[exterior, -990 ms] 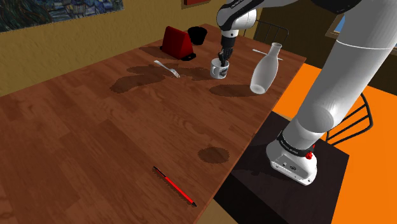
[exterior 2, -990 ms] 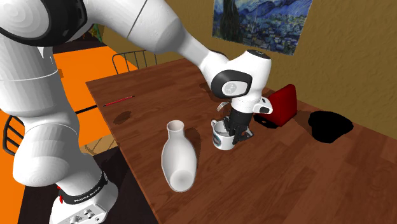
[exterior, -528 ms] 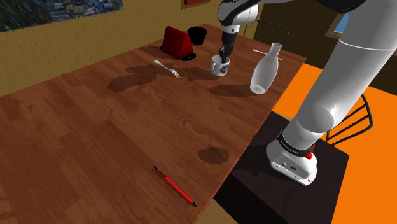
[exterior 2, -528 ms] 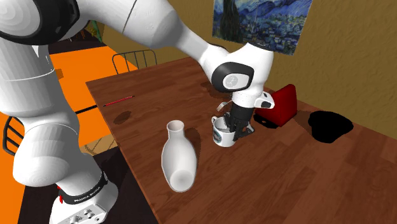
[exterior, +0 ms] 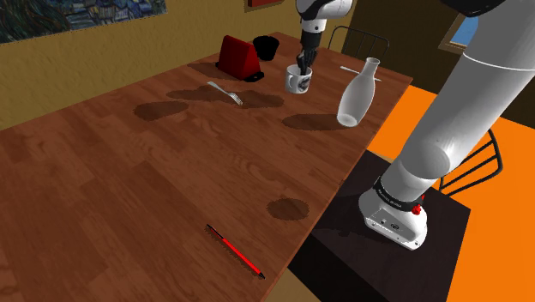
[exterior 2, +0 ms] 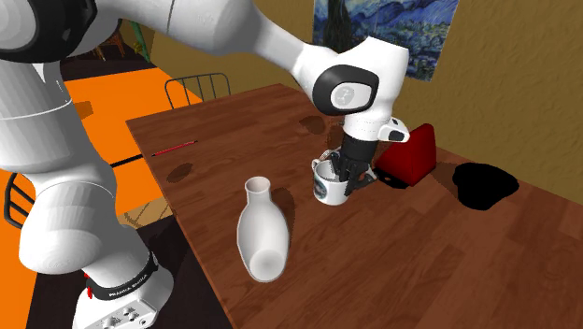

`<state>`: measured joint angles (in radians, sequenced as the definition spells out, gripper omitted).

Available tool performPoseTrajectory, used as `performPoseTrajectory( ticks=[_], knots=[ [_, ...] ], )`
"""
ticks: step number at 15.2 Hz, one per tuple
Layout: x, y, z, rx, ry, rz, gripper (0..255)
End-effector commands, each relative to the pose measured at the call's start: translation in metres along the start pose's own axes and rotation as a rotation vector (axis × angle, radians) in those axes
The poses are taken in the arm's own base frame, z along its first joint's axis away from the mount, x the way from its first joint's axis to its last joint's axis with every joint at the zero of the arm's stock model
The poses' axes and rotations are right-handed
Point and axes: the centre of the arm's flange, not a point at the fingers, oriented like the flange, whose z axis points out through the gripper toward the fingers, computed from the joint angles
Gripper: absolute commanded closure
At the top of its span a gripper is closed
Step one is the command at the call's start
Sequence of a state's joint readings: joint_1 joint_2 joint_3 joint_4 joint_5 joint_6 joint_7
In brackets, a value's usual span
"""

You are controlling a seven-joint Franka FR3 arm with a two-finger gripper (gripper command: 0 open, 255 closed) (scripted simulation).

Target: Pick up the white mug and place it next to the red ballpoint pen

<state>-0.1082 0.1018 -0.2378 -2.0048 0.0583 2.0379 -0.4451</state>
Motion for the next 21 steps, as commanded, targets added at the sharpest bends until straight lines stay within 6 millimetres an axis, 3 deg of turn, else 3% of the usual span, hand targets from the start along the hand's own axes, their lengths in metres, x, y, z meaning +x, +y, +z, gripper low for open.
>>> performPoseTrajectory(
  ticks=[1,16,21],
  knots=[
    [-0.001,-0.001,-0.011,0.000,0.000,0.000,255],
    [-0.005,-0.005,-0.087,0.000,0.000,0.000,255],
    [-0.022,-0.068,-0.083,0.000,0.000,0.000,255]
  ],
)
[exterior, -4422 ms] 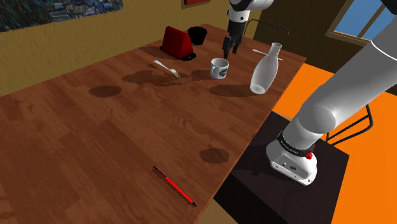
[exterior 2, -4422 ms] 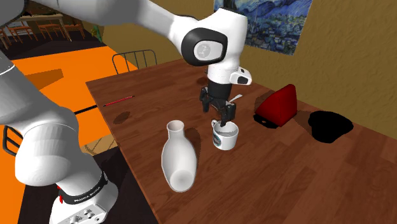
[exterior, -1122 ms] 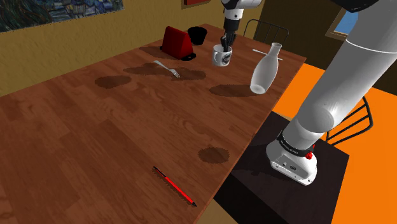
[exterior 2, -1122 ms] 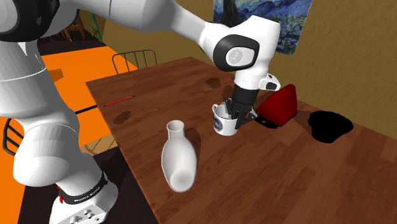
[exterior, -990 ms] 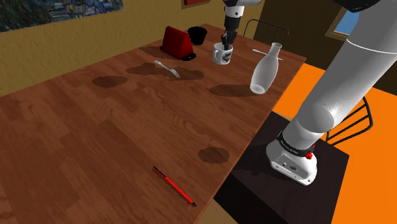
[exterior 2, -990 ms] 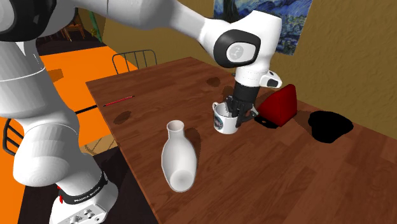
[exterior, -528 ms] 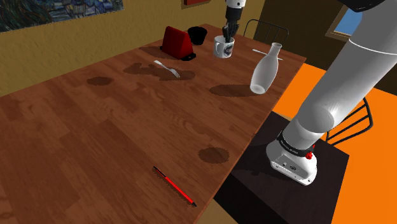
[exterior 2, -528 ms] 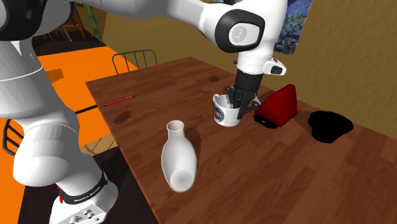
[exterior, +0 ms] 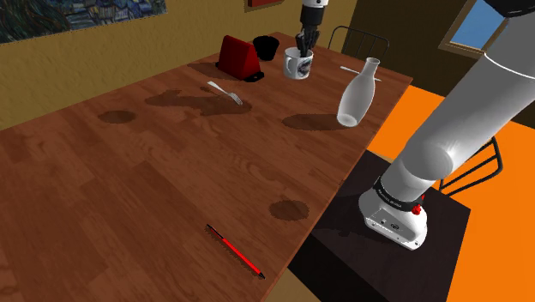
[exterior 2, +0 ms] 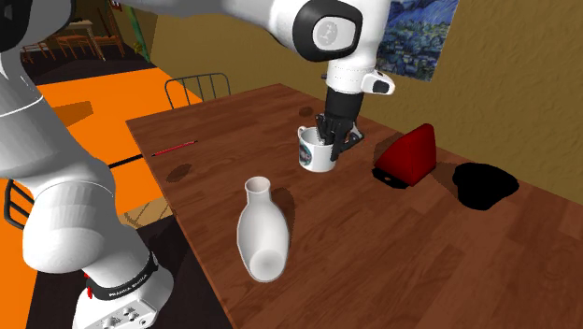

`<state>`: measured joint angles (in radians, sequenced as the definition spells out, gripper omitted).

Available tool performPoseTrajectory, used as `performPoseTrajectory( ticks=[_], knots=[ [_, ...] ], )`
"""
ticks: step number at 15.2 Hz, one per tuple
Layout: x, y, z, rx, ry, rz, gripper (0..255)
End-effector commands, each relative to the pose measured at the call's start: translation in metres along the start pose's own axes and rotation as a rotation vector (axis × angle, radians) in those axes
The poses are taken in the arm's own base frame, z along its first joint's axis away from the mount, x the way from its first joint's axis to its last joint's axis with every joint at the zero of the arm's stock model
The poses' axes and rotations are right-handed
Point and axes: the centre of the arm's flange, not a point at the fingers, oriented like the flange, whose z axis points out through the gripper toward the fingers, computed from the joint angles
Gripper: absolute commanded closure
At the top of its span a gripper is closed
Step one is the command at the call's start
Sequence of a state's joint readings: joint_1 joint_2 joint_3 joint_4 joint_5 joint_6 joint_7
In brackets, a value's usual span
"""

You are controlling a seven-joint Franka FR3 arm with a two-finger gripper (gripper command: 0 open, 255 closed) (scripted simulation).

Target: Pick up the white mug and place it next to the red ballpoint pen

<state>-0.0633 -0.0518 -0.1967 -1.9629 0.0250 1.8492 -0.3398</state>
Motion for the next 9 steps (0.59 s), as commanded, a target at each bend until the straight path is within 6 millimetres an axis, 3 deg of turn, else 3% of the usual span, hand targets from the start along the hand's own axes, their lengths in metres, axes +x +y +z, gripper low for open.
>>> performPoseTrajectory(
  ticks=[1,9],
  knots=[
    [-0.009,-0.026,0.001,-0.001,0.000,0.001,255],
    [-0.037,-0.128,0.008,-0.001,0.000,0.001,255]
  ],
)
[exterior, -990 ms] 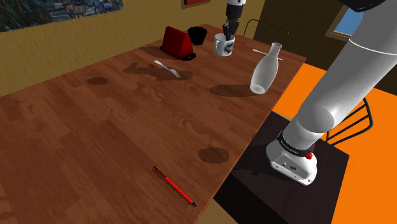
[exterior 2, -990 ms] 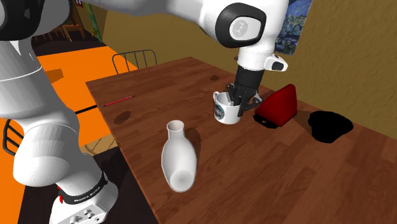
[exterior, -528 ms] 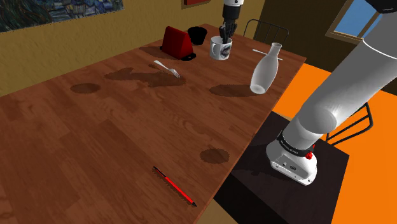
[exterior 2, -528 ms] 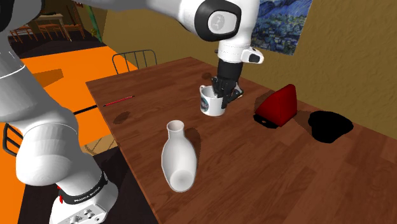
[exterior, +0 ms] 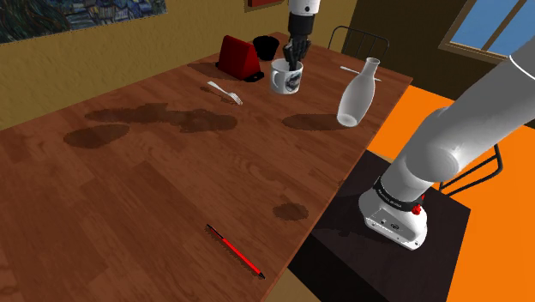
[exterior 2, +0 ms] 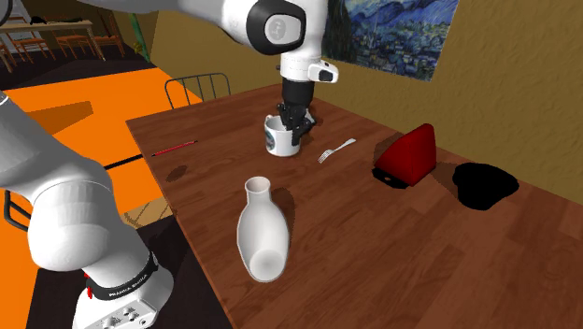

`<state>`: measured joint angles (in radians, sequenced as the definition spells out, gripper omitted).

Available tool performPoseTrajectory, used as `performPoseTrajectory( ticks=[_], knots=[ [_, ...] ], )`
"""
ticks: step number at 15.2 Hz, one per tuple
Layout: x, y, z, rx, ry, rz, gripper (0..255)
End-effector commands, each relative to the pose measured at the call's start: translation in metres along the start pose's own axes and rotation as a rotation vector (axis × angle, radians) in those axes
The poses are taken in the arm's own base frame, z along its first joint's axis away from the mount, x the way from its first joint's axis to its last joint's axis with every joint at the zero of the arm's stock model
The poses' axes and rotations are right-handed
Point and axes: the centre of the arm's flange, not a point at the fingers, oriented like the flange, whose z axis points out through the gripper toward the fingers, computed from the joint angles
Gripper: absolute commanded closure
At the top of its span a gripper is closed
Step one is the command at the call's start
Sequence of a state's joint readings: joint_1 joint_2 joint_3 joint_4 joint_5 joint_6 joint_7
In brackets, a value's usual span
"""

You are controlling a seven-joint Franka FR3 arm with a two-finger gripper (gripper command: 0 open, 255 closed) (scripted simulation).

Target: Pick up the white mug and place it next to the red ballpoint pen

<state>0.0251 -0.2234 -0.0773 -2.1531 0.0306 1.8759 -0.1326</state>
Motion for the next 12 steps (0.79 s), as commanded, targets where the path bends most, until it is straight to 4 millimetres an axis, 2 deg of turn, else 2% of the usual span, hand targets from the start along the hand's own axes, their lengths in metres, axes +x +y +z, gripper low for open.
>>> performPoseTrajectory(
  ticks=[1,12],
  knots=[
    [-0.011,-0.025,0.001,0.000,0.000,0.001,255],
    [-0.049,-0.165,0.010,0.000,0.000,0.001,255]
  ],
)
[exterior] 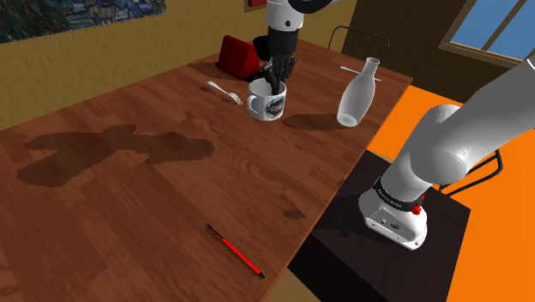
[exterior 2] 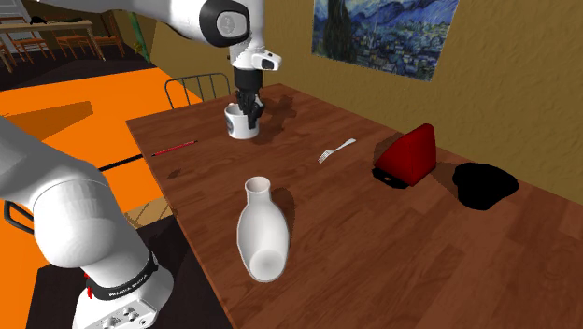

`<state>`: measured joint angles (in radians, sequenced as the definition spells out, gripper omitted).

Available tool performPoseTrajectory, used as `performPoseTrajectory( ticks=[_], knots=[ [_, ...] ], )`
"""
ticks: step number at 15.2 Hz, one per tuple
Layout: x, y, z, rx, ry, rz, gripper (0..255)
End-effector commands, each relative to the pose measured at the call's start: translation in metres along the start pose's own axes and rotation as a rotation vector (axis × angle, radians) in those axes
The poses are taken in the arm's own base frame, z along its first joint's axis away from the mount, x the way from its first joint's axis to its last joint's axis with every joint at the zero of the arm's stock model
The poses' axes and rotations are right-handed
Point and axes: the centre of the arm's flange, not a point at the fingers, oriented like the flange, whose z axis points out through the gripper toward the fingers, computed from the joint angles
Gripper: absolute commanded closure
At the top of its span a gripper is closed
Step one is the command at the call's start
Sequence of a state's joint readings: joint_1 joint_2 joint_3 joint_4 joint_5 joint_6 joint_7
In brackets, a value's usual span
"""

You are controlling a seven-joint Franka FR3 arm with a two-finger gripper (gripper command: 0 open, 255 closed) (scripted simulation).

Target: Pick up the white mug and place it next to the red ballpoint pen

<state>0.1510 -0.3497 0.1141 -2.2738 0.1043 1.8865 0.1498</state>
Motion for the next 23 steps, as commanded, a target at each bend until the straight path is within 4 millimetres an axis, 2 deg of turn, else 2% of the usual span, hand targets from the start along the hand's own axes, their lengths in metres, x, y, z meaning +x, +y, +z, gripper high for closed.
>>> performPoseTrajectory(
  ticks=[1,23],
  knots=[
    [-0.008,-0.023,0.002,0.000,0.000,0.002,255],
    [-0.085,-0.303,0.020,0.000,0.000,0.002,255]
  ],
)
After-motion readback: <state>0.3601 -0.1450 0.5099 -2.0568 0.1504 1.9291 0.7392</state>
